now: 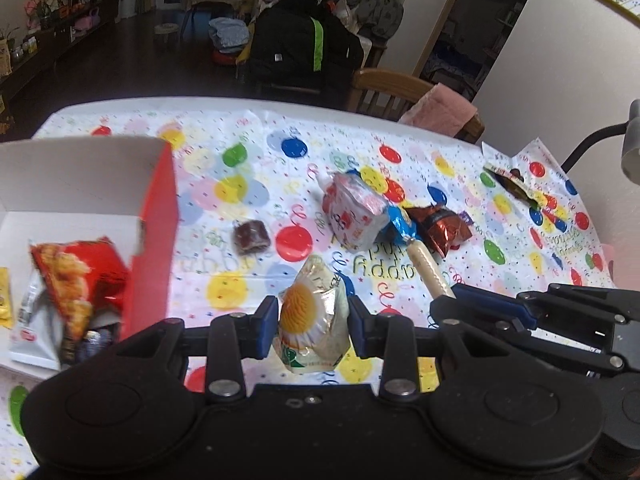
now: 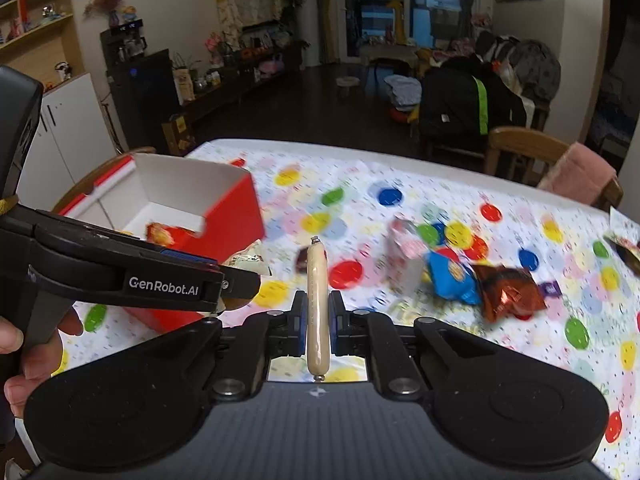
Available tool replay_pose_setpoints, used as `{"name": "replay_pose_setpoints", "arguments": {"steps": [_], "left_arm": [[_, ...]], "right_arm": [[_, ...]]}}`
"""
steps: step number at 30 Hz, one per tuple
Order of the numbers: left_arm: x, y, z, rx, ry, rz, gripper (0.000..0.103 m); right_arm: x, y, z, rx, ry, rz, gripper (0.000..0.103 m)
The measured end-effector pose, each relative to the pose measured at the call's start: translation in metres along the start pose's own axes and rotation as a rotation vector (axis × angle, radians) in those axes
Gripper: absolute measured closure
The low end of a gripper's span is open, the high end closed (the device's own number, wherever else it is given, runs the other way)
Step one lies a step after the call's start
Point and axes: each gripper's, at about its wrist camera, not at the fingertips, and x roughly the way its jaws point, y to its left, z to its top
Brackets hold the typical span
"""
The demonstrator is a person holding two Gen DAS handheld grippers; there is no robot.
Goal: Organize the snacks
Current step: 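Carry the pastry packet and beige stick over the white box with both tools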
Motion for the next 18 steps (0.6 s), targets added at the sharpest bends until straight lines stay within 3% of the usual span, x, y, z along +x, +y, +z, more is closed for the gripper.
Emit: {"name": "replay_pose_setpoints", "arguments": {"steps": [18], "left_arm": [[-0.073,0.094,0.017,-0.016,-0.094,0.027,0.069]], "right_arm": [[0.019,0.108,0.045,-0.053,-0.049,0.05,0.093]]}}
